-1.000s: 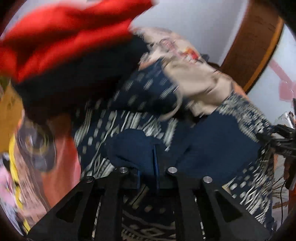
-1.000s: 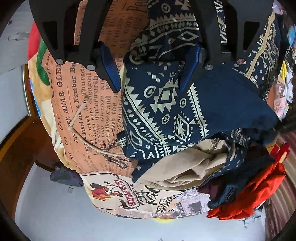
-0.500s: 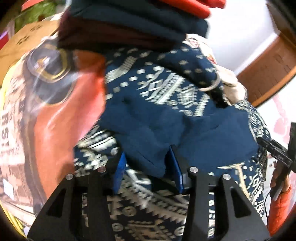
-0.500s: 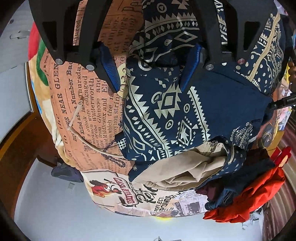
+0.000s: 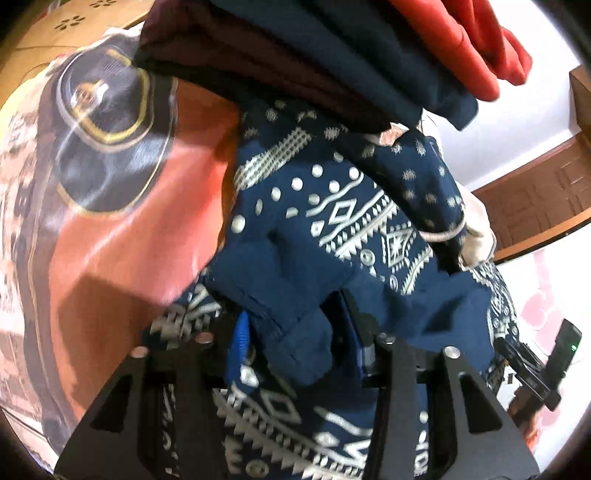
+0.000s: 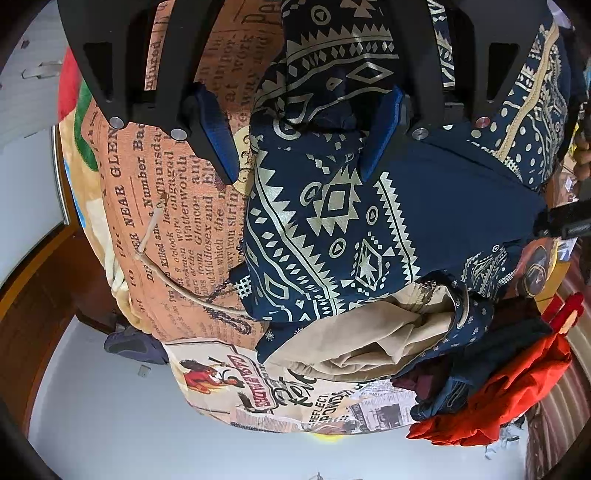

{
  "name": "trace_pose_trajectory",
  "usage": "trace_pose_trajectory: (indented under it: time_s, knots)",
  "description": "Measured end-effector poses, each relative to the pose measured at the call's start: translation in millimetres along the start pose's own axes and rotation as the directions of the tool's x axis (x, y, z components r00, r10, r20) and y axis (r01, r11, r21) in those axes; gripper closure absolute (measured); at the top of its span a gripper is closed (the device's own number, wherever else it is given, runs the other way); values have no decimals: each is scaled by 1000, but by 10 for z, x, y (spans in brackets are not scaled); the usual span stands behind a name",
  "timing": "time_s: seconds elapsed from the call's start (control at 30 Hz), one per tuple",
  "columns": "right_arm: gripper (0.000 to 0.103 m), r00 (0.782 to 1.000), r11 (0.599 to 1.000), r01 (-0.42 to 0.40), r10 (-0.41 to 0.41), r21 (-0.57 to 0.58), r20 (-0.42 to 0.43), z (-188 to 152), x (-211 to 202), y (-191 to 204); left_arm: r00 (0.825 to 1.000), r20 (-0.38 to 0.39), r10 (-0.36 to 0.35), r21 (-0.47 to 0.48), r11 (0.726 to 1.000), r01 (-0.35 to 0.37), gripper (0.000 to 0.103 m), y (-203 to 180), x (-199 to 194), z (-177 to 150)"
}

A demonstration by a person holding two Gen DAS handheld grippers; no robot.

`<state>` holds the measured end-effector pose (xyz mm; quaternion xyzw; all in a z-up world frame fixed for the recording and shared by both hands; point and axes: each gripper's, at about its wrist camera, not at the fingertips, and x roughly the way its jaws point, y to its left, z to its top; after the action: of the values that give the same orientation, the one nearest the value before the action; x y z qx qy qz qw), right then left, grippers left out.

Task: Fold large clothes

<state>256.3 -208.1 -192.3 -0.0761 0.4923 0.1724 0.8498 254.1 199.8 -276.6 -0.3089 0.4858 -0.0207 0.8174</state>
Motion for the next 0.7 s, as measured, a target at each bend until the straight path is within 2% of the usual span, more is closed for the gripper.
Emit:
trace_pose_trajectory:
  time_s: [0.03, 0.1, 0.2, 0.27, 0.33, 0.37, 0.43, 0.47, 0.53, 0.57, 0.63, 0.7]
  knots:
    - [39, 1000, 1000, -10, 10, 6, -7, 25, -15, -18, 1000, 11, 18, 29, 999, -18, 82, -66, -21, 43]
    - [39, 1000, 1000, -13, 13, 20, -3, 73, -63, -61, 997, 51, 55, 105, 993, -60, 84, -253, -96, 110]
    - [39, 999, 1000, 14, -15, 23, 34, 169, -169, -117, 984, 169, 61, 214, 972, -97, 85, -624, -331, 223]
    - [39, 998, 999, 34, -35, 23, 51, 227, -193, -153, 961, 273, 51, 252, 960, -122, 85, -839, -533, 304]
    - [39, 997, 998, 65, -66, 18, 51, 261, -171, -157, 919, 389, 71, 248, 952, -179, 85, -958, -732, 365]
    - [38, 996, 997, 79, -80, 11, 45, 269, -134, -159, 891, 447, 86, 232, 950, -208, 85, -972, -826, 378]
    - [39, 997, 997, 77, -77, 6, 29, 261, -70, -162, 855, 508, 106, 196, 952, -235, 85, -922, -910, 369]
    - [39, 997, 998, 68, -69, 10, 21, 235, -27, -169, 852, 512, 113, 184, 954, -238, 85, -882, -883, 352]
    - [39, 999, 998, 51, -51, 23, 15, 192, 16, -198, 871, 471, 143, 181, 950, -254, 85, -799, -734, 307]
    - [39, 999, 999, 42, -43, 33, 16, 180, 17, -219, 888, 428, 170, 185, 945, -270, 85, -738, -632, 285]
    - [39, 1000, 998, 6, -7, 69, 13, 161, 33, -274, 908, 329, 258, 192, 924, -332, 85, -593, -330, 228]
    - [39, 999, 993, -32, 32, 112, 8, 148, 41, -331, 924, 231, 305, 196, 915, -351, 82, -394, -171, 161]
